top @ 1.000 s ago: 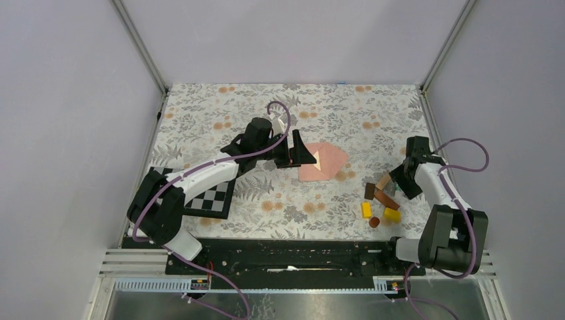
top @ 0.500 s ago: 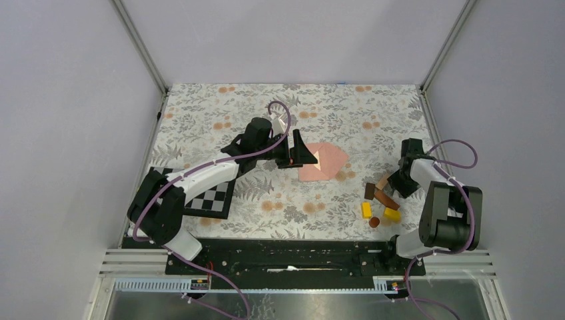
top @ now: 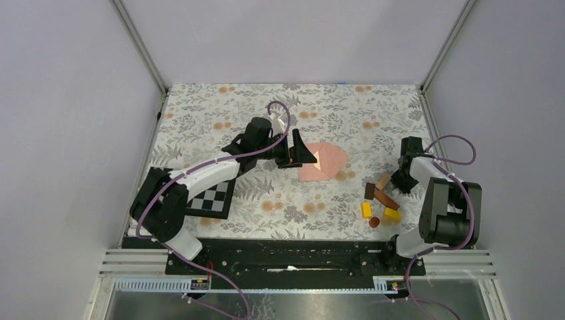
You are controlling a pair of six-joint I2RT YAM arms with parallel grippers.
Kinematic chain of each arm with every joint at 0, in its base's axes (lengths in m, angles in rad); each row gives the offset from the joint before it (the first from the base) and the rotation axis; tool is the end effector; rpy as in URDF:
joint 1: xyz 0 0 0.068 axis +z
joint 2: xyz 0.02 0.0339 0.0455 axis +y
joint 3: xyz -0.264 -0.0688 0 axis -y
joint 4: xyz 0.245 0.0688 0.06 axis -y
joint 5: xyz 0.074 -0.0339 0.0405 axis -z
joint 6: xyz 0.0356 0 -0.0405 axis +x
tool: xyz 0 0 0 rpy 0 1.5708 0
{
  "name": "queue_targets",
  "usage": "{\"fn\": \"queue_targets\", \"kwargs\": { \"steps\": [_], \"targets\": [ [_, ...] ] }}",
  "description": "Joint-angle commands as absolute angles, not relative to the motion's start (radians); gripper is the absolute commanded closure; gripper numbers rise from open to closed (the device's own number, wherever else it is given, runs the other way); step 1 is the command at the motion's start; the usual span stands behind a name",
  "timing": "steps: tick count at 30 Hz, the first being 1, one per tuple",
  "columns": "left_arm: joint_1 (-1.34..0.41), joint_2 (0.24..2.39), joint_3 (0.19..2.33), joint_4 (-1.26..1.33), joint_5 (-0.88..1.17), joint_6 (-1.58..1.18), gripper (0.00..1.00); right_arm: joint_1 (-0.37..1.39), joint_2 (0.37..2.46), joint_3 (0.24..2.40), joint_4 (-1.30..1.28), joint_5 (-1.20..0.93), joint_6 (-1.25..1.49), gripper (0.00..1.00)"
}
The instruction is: Place the letter into the envelope and seal it
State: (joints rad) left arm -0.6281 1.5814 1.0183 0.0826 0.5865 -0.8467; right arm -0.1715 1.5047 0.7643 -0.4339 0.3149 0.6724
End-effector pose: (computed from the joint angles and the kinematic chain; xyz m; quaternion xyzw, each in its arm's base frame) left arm 0.2748 -0.2239 0.2495 0.0597 0.8300 -0.5167 0.2013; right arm 0.2598 -0.0562 0.1565 0.4247 0.8707 -0.1007 0.2265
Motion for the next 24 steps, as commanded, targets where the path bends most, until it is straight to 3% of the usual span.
{"fn": "queue_targets", "kwargs": {
  "steps": [1,12,18,21,24],
  "targets": [
    [-0.618,1.591,1.015,0.148,0.614,-0.850,0.11,-0.176,1.490,0.775,-0.446,0.357,0.650,0.87],
    [-0.601,1.607,1.021,0.212,0.643,-0.881,0.11,-0.175,1.237,0.766,-0.521,0.202,0.635,0.94],
    [-0.591,1.588,1.046,0.278,0.676,-0.871,0.11,-0.146,1.093,0.812,-0.503,-0.116,0.544,0.94],
    [-0.586,1.561,1.095,0.250,0.677,-0.775,0.12,-0.061,1.112,0.884,-0.476,-0.305,0.483,0.93],
    [-0.608,1.498,1.169,0.085,0.591,-0.485,0.11,0.070,1.177,0.981,-0.498,-0.421,0.458,0.94]
  ]
}}
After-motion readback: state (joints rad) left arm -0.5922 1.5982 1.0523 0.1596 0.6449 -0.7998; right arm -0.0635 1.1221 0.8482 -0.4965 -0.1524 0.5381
